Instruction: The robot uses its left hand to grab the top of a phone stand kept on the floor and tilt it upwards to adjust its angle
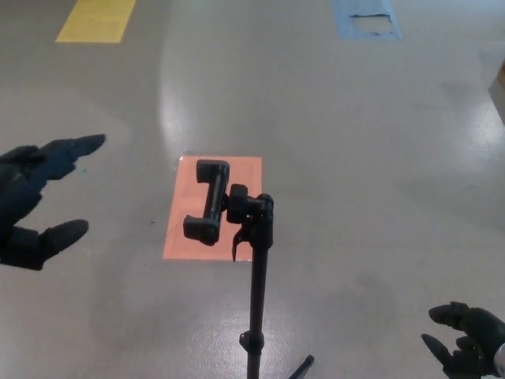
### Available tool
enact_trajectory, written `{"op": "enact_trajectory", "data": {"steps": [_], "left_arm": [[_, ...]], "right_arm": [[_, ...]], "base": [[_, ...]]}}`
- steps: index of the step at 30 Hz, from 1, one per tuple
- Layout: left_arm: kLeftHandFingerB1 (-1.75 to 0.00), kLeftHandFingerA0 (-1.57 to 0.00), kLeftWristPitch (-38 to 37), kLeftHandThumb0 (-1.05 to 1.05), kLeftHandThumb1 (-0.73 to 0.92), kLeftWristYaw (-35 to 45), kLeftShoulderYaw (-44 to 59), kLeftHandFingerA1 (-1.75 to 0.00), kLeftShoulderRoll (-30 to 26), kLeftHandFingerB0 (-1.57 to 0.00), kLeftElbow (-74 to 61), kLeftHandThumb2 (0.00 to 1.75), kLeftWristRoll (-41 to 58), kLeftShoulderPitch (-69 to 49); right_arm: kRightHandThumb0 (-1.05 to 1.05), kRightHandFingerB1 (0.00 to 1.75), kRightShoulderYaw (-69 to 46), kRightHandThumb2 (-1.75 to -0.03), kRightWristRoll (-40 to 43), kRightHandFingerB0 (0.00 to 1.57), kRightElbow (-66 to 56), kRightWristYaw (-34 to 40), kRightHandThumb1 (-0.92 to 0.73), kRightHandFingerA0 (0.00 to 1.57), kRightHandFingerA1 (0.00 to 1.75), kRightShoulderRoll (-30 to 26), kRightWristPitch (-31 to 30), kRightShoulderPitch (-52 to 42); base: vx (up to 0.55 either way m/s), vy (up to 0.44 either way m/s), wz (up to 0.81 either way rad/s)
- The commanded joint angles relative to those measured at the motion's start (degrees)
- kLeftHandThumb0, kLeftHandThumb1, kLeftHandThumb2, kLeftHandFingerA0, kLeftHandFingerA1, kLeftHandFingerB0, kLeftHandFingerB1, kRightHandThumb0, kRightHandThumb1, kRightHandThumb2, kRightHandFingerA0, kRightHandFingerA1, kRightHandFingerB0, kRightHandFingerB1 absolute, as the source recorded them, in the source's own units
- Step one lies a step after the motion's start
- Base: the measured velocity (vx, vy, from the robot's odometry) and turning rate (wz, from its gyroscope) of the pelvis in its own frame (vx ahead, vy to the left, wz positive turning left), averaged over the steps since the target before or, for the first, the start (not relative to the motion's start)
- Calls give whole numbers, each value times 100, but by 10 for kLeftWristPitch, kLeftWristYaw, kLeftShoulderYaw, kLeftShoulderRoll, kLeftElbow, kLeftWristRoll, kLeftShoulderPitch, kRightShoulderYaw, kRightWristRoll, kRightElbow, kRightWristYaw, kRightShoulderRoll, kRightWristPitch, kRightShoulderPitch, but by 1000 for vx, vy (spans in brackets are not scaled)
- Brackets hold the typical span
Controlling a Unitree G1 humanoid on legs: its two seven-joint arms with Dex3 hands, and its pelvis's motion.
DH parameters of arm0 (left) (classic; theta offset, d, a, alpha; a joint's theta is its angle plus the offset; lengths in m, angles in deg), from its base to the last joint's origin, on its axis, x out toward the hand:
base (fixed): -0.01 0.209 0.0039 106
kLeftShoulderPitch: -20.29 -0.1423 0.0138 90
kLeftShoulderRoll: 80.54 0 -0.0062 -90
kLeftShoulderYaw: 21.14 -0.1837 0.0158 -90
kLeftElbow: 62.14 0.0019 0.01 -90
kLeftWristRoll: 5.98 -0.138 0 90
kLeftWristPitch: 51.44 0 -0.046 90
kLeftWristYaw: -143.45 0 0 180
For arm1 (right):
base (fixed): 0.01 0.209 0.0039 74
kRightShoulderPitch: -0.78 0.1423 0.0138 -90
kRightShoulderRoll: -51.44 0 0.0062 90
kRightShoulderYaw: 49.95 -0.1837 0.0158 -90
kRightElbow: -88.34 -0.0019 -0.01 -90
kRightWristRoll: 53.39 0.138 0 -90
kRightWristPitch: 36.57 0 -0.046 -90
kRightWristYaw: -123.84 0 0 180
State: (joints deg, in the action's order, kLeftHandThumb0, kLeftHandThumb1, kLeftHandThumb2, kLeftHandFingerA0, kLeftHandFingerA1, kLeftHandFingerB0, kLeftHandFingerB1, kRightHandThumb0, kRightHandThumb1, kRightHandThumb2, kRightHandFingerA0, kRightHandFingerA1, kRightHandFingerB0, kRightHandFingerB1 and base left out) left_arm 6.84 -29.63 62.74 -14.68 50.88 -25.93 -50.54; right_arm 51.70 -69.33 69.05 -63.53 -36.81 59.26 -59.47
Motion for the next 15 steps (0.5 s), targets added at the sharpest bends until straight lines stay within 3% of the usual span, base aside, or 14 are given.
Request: {"op": "enact_trajectory", "data": {"steps": [1,2,3,4,7,9,10,11,12,15], "left_arm": [[-15,-8,-14,-92,76,-1,-15,-22,-19,-7,-43,111,-63,3],[-15,-8,-14,-92,76,0,-17,-22,-19,-7,-47,111,-66,5],[-15,-8,-17,-92,76,-1,-21,-23,-21,-7,-56,110,-76,9],[-15,-11,-18,-93,76,0,-24,-25,-22,-5,-62,110,-84,13],[-17,-9,-13,-90,74,2,-32,-29,-26,-2,-80,109,-104,22],[-20,-8,-11,-90,72,2,-35,-33,-27,-8,-92,108,-114,27],[-21,-9,-9,-90,72,1,-36,-33,-26,-8,-96,108,-119,29],[-21,-9,-8,-90,72,0,-37,-33,-26,-8,-99,108,-124,30],[-19,-9,-6,-91,73,1,-39,-29,-27,-8,-104,109,-130,35],[-19,-9,-8,-91,72,0,-40,-29,-26,-8,-114,108,-135,41]], "right_arm": [[-69,31,0,-96,-5,7,4,-7,-70,5,36,-11,-2,6],[-69,31,-1,-96,-5,7,4,-8,-70,5,36,-11,-3,6],[-65,23,-3,-66,-2,13,3,-9,-85,11,26,-11,-3,6],[-70,38,-3,-98,-2,12,1,-8,-66,0,39,-11,-4,6],[-71,38,-2,-97,-3,12,-1,-7,-67,0,39,-12,-2,6],[-70,32,-3,-95,-2,8,0,-9,-69,5,37,-12,-3,6],[-65,23,-3,-66,-3,13,1,-9,-84,11,26,-12,-4,7],[-65,23,-2,-66,-4,13,1,-9,-84,11,26,-12,-4,8],[-70,32,1,-95,-8,8,2,-7,-70,5,36,-13,-6,10],[-70,32,0,-95,-6,8,3,-8,-69,5,37,-12,-6,11]], "base": [[0,0,0],[0,0,0],[0,0,0],[0,0,0],[0,0,0],[0,0,0],[0,0,0],[0,0,0],[0,0,0],[0,0,0]]}}
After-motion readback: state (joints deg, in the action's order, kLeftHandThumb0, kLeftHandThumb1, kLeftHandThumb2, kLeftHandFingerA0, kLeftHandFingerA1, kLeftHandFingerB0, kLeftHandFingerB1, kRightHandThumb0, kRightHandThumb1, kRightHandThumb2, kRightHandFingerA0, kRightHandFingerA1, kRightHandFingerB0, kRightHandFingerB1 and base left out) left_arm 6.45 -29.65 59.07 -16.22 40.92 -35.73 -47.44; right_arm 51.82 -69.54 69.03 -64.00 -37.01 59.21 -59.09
